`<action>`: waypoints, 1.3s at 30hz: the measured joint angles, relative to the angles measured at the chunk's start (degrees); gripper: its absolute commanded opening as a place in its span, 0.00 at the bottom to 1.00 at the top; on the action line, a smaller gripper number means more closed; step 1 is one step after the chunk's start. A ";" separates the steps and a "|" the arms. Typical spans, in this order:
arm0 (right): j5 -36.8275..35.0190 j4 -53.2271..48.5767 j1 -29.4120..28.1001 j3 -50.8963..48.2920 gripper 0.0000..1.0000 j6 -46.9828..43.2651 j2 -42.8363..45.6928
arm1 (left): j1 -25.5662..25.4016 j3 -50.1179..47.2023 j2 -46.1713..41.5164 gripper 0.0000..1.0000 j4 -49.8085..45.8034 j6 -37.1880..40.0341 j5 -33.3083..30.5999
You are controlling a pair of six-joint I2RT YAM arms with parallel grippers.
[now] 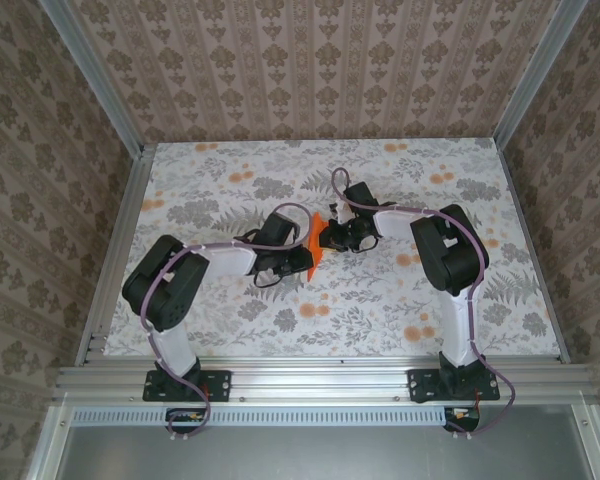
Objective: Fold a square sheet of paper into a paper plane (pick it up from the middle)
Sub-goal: Fold the wing for the fifth time at the center of the table.
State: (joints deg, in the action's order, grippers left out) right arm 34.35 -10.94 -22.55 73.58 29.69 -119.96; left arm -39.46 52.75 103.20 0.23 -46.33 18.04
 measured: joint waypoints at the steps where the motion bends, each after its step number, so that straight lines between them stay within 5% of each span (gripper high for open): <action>1: -0.02 -0.17 -0.02 0.11 0.15 0.00 -0.02 | -0.20 0.85 0.31 0.21 -1.27 0.37 -0.28; 19: -0.96 -2.69 -0.24 1.79 0.17 0.04 -0.46 | -4.22 14.25 5.55 0.19 -20.70 4.42 -9.18; 39: -3.65 -2.40 2.40 1.49 0.23 6.60 3.43 | -6.34 22.03 9.68 0.19 -30.77 5.64 -14.67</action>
State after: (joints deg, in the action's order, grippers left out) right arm 30.70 -13.34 -20.14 75.07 36.29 -116.53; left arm -45.80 74.78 112.88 -30.55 -40.69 3.38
